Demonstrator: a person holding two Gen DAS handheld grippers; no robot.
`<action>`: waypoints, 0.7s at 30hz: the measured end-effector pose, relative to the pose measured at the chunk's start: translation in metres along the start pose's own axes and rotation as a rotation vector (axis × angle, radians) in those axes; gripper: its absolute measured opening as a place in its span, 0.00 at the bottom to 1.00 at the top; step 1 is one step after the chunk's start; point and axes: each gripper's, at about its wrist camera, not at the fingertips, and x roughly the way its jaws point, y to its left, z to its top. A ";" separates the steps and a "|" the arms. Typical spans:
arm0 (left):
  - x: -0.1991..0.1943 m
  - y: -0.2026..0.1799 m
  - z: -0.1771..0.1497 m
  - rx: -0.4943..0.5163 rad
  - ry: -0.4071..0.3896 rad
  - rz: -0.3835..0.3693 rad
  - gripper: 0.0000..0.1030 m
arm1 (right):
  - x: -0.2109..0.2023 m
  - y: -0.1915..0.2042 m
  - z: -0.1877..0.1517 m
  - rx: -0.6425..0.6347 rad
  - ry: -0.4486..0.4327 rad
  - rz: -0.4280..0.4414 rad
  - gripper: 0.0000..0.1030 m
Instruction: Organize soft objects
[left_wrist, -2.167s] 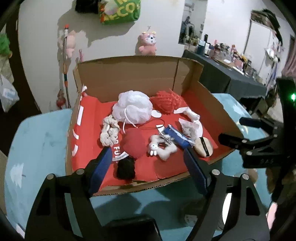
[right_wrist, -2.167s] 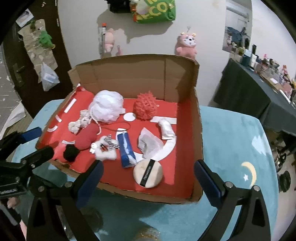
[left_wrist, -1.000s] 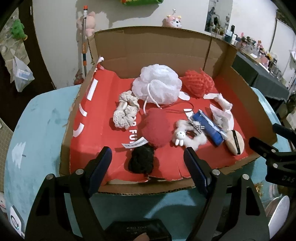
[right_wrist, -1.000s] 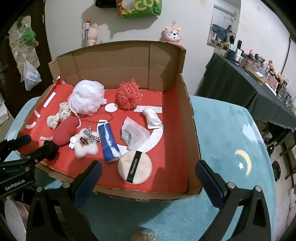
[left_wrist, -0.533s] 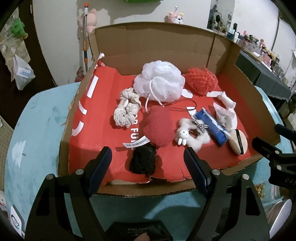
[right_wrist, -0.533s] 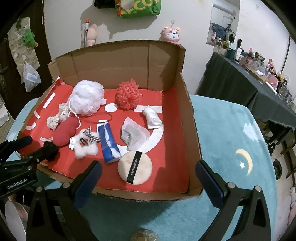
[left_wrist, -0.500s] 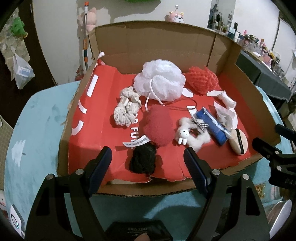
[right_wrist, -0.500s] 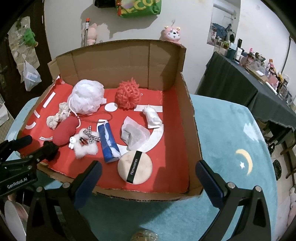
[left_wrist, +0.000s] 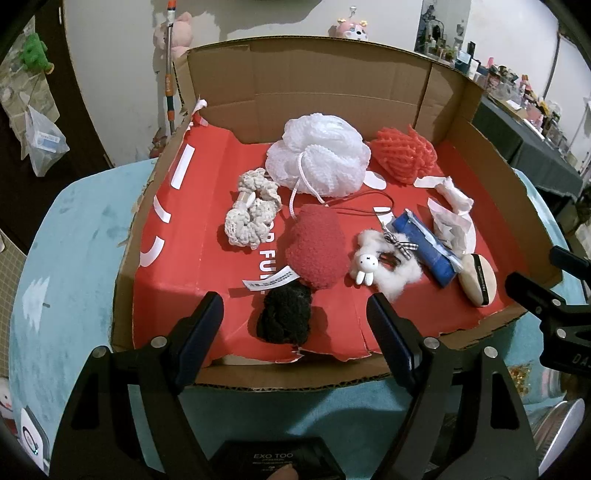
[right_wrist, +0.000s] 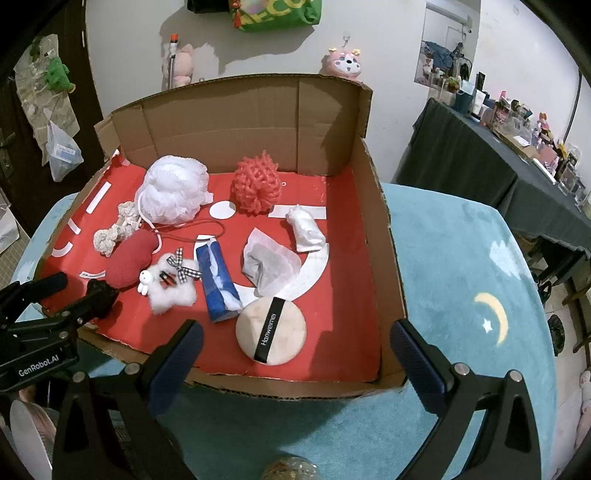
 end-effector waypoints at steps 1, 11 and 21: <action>0.000 0.000 0.000 0.000 -0.001 0.001 0.77 | 0.000 0.000 0.000 0.001 0.000 0.000 1.00; 0.001 0.001 0.001 0.000 0.003 -0.002 0.77 | 0.000 0.000 0.000 0.001 -0.001 0.000 1.00; 0.002 0.000 0.002 0.004 0.002 -0.006 0.77 | 0.000 0.000 0.000 0.001 -0.002 0.000 1.00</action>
